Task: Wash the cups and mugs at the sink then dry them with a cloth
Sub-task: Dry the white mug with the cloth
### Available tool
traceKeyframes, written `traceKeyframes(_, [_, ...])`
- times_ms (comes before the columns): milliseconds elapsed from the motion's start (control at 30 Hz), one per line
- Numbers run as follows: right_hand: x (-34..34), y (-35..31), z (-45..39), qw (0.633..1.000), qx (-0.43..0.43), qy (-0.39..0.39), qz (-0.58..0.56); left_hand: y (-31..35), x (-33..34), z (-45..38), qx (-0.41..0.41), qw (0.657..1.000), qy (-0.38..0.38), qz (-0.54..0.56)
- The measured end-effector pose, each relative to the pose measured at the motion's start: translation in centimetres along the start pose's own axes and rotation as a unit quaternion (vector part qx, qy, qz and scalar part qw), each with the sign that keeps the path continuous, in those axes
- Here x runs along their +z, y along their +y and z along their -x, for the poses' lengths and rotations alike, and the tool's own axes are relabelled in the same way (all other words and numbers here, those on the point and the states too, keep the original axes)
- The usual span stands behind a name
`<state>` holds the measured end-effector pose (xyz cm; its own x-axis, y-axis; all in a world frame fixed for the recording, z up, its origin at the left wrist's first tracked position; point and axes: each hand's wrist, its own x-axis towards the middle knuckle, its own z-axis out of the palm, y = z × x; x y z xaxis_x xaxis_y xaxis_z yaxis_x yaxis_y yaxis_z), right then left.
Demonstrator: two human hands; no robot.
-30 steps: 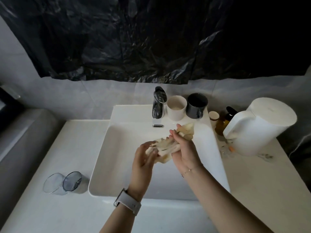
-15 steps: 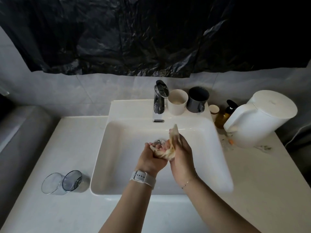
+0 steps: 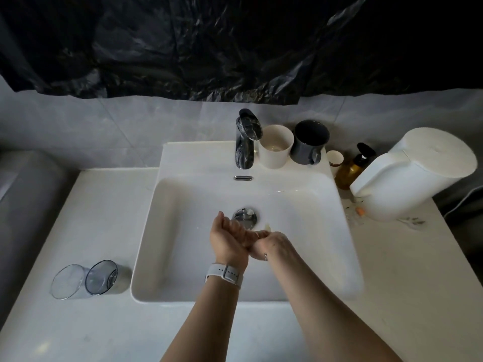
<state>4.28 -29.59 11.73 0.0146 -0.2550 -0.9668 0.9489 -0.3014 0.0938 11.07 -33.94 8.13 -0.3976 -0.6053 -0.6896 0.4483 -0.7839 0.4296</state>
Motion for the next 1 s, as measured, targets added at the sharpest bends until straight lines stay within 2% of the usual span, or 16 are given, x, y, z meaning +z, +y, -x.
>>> traceKeyframes(100, [-0.1, 0.1, -1.2, 0.996, -0.010, 0.091, 0.014, -0.4, -0.3, -0.8, 0.018, 0.998, -0.017, -0.051])
traceKeyframes(167, [-0.1, 0.2, -2.5, 0.993, -0.018, 0.117, 0.009, -0.5, -0.5, -1.2, 0.019, 0.997, -0.018, -0.072])
traceKeyframes(267, [0.2, 0.5, -3.5, 0.996, -0.020, 0.080, 0.021, -0.2, -0.6, -1.1, 0.026, 0.997, -0.008, -0.072])
traceKeyframes(333, [0.1, 0.4, -3.7, 0.996, -0.063, 0.011, 0.062, 0.1, -0.9, -1.0, 0.035, 0.997, 0.009, -0.070])
traceKeyframes(400, [-0.4, 0.1, -3.6, 0.986, -0.089, -0.039, 0.134, 0.3, -1.1, -1.0, 0.036, 0.997, 0.010, -0.070])
traceKeyframes(467, [-0.7, -0.4, -3.9, 0.964, -0.154, -0.086, 0.200, 0.1, -1.4, -0.8, 0.013, 0.999, 0.000, -0.047])
traceKeyframes(533, [-1.1, -0.5, -4.0, 0.906, -0.279, -0.059, 0.313, -0.1, -1.7, -0.4, -0.030, 0.998, -0.047, -0.017])
traceKeyframes(633, [-2.4, -0.2, -3.7, 0.760, -0.430, -0.037, 0.487, -0.3, -1.8, 0.8, -0.079, 0.986, -0.127, -0.079])
traceKeyframes(700, [-3.6, -0.2, -4.3, 0.661, -0.494, -0.025, 0.565, -0.4, -1.7, 1.5, -0.104, 0.977, -0.139, -0.125])
traceKeyframes(733, [-4.1, -0.1, -4.2, 0.629, -0.507, -0.030, 0.588, -0.5, -1.7, 1.6, -0.119, 0.973, -0.136, -0.143])
traceKeyframes(767, [-4.4, -0.1, -3.9, 0.621, -0.501, -0.037, 0.602, -0.7, -1.7, 1.9, -0.130, 0.970, -0.137, -0.152])
traceKeyframes(800, [-4.5, 0.1, -2.8, 0.643, -0.481, -0.067, 0.592, -0.7, -1.8, 2.1, -0.137, 0.968, -0.138, -0.158])
traceKeyframes(867, [-4.6, 0.2, -1.0, 0.720, -0.404, -0.165, 0.539, -0.8, -2.1, 2.3, -0.145, 0.968, -0.136, -0.156])
traceKeyframes(900, [-4.9, 0.0, -0.3, 0.737, -0.376, -0.197, 0.526, -0.8, -2.2, 2.4, -0.143, 0.968, -0.130, -0.159])
traceKeyframes(967, [-5.9, -0.8, 0.2, 0.725, -0.383, -0.220, 0.529, -0.7, -2.1, 2.5, -0.134, 0.972, -0.120, -0.153])
traceKeyframes(1000, [-6.6, -1.2, -0.1, 0.713, -0.419, -0.221, 0.517, -0.6, -2.1, 2.4, -0.128, 0.975, -0.111, -0.143])
